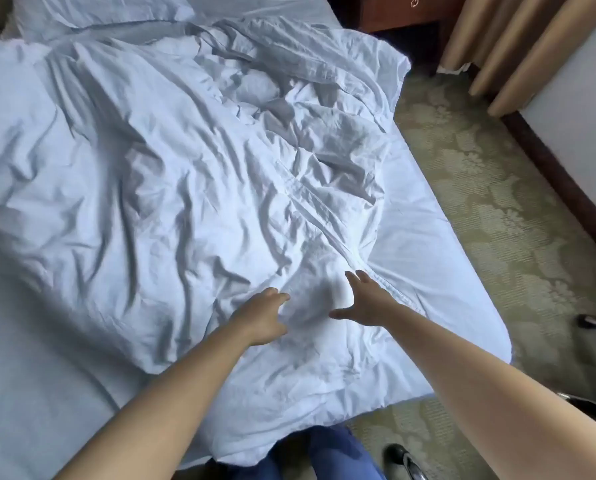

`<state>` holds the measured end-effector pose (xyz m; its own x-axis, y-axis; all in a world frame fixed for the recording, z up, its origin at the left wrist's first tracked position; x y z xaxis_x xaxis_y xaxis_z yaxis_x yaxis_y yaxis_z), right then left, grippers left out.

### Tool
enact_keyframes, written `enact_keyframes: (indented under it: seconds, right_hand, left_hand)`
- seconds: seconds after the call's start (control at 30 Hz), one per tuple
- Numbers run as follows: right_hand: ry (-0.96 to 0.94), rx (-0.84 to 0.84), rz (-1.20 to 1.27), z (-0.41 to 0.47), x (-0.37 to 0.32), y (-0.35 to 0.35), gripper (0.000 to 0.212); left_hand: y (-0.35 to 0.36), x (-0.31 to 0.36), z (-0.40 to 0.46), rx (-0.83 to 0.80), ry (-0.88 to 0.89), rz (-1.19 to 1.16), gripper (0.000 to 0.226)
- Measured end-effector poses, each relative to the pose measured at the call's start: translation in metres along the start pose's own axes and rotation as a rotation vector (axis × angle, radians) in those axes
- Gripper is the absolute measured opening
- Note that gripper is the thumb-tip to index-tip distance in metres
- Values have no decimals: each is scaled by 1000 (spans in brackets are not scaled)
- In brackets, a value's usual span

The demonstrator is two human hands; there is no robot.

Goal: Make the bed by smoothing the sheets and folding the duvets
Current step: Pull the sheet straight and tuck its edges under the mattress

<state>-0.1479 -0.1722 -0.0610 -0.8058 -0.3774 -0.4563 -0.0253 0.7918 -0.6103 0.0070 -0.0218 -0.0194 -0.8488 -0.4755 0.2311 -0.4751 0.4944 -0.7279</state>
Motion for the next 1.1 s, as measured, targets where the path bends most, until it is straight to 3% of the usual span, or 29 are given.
enact_keyframes:
  seconds: [0.23,0.4,0.57,0.6,0.8,0.87,0.93,0.97,1.1]
  right_hand:
    - [85,76,231,31,20,1,113]
    - [222,-3,769,48,15,28,113]
    - [128,-16,693,34,-20,39,22]
    - [100,-51,671,27,-30,37,13]
    - [-120,-445,311,-33,-107,47,19]
    - [-148,-535,235,-47,-126,58,31]
    - [-156,-574,168,-60,-139,66,43]
    - [-159,-581,143,-67,-145,66,43]
    - [-176,-474,115,-96,-164,58,16]
  left_hand:
    - [27,8,20,-78,-39,-135,52]
    - [33,10,30,35,-107,-289,45]
    - [25,2,23,188,-199,-430,41]
    - [19,-1,20,218,-228,-478,42]
    - [-15,-18,-9,391,-516,-825,64]
    - [-20,-29,-22,420,-593,-836,49]
    - [-26,-41,-41,445,-632,-805,19]
    - [-28,-47,-52,455,-641,-799,15]
    - [-35,-68,-106,513,-599,-860,25]
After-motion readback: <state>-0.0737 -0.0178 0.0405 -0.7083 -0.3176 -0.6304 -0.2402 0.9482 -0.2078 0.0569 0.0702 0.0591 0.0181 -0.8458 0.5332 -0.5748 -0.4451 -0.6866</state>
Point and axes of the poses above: each hand's wrist, its own z-axis towards the middle knuckle, its own y-axis out of the palm, x = y × z, the point moved 3 cm from there along z, towards the middle knuckle, and after that the axes turned 10 degrees about z, right-handed, at the moved point
